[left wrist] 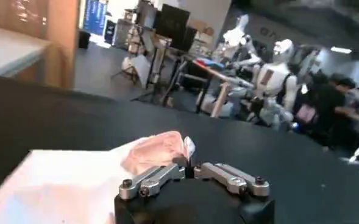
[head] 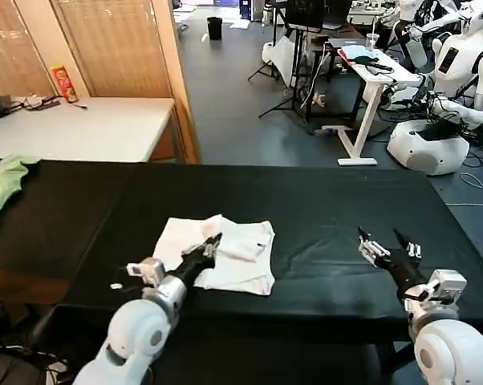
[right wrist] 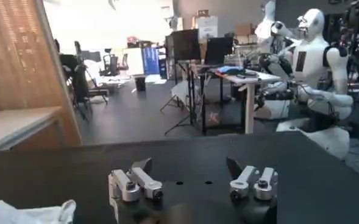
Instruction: Fold and organize the clothes.
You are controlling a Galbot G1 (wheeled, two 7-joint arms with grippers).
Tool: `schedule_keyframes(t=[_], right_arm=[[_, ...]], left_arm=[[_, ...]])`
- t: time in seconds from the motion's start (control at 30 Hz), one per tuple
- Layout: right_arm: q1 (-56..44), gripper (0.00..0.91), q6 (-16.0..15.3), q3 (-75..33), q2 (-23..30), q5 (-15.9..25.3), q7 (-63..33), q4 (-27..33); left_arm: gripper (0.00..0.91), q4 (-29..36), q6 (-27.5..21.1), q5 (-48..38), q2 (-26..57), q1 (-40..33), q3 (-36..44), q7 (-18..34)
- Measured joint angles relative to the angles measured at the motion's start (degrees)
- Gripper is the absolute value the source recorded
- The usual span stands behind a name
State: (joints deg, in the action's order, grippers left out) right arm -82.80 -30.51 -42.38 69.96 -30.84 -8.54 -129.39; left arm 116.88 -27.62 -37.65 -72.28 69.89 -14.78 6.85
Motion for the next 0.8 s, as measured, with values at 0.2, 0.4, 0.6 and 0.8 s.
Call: schedule_keyframes(t=[0.2,0.4,0.6,0.8], right_arm=[[0.1,0.878,0.0,0.3,0.1,0.4,0.0,0.5],[0.2,0.878,0.0,0.6,0.3,0.6,0.0,0.7],[0.5,0.878,0.0,1.2,0.4,1.2,0.3,1.4],[1.1,0.878,0.1,2.4,0.3,2.8,0.9,2.6]], left_arm=[[0.000,-1.4,0.0,-1.2,-1.3,0.0,2.0,-0.1],[0.000,-3.0,0.3,-3.5,-2.8,-0.7,2.9,-0.2],[0.000,-4.8,1.0,-3.0,-5.1,-1.5,3.6,-0.2],[0.878,-7.4,1.8,-1.5,-7.3,-2.0,3.6,-0.2]])
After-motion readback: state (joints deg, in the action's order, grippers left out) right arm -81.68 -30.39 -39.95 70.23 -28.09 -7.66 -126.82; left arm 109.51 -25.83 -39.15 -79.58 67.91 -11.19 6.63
